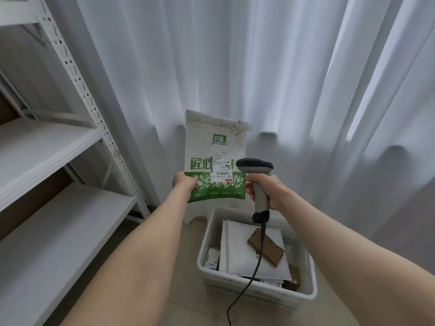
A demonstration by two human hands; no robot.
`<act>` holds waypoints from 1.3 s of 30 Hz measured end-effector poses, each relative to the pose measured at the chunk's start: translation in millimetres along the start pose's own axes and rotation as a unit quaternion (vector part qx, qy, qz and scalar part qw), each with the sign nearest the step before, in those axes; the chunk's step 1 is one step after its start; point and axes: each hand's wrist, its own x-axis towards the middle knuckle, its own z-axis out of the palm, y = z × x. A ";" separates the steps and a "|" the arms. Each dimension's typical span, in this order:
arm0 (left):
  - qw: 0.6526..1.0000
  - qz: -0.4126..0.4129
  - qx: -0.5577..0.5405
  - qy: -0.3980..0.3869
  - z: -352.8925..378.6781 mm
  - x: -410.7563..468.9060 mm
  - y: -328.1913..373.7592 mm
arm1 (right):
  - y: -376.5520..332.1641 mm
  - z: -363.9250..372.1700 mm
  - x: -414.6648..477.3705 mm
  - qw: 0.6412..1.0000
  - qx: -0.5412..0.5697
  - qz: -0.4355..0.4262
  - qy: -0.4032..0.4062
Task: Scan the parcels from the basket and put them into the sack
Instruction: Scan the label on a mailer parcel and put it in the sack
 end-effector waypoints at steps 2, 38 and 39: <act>1.000 -0.006 0.000 -0.002 -11.4 -0.9 -9.4 | 11.9 6.4 4.7 1.000 0.010 0.001 0.025; 0.898 -0.182 0.079 0.393 -488.8 -294.5 -390.3 | 344.6 379.4 -222.1 0.949 -0.135 0.205 -0.199; 0.898 -0.193 0.087 0.385 -502.0 -294.2 -406.0 | 357.4 394.0 -226.3 0.948 -0.137 0.210 -0.197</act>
